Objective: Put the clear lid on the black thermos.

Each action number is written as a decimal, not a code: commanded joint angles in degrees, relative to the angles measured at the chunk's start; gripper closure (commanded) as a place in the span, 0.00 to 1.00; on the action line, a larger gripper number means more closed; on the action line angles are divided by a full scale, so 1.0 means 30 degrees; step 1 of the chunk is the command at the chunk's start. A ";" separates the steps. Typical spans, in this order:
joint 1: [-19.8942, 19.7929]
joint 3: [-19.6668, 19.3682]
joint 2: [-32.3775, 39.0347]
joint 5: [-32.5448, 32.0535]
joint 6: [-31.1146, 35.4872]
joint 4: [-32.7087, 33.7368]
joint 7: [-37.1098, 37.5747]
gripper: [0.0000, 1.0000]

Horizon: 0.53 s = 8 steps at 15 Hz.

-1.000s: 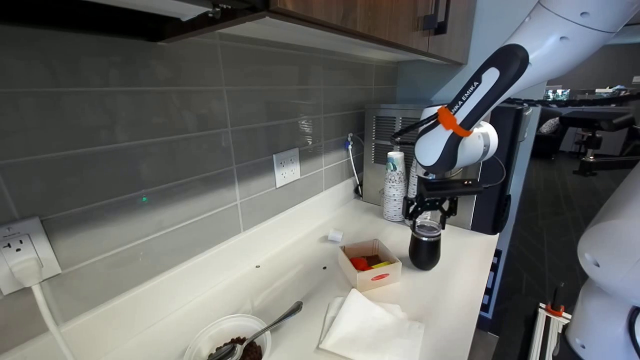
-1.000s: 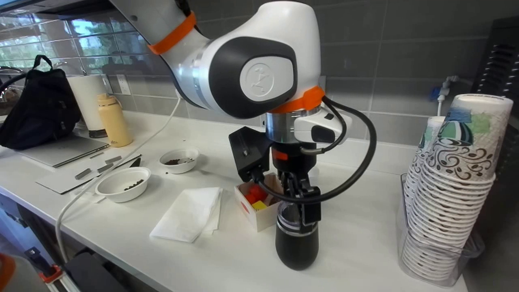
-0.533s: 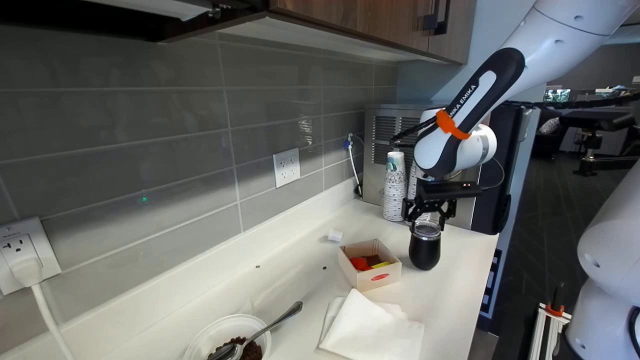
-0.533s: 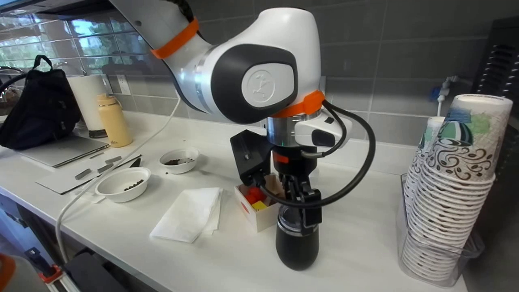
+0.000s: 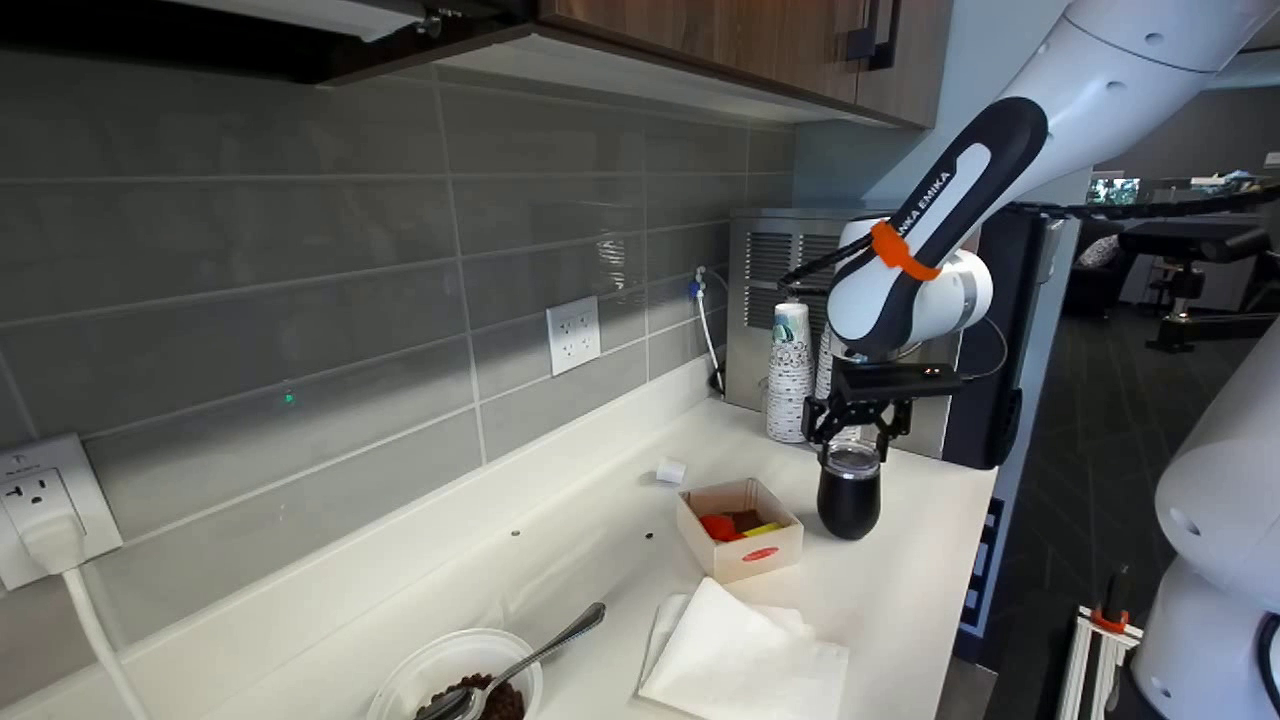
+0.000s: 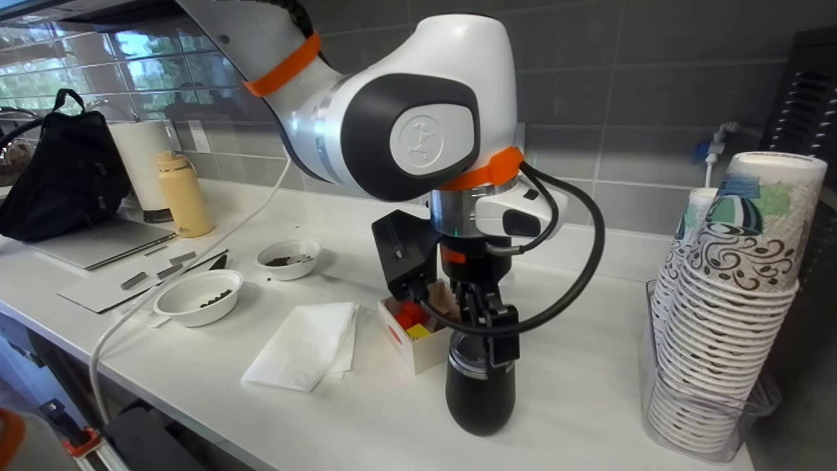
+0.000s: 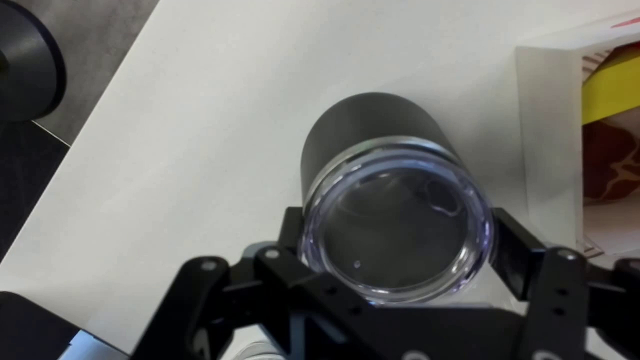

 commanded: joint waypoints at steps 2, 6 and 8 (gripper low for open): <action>0.0169 -0.0048 -0.0126 0.0049 0.0093 -0.0153 0.0092 0.36; 0.0088 -0.0043 -0.0143 -0.0133 -0.0134 -0.0088 0.0213 0.36; 0.0057 -0.0061 -0.0122 -0.0143 -0.0132 -0.0082 0.0254 0.36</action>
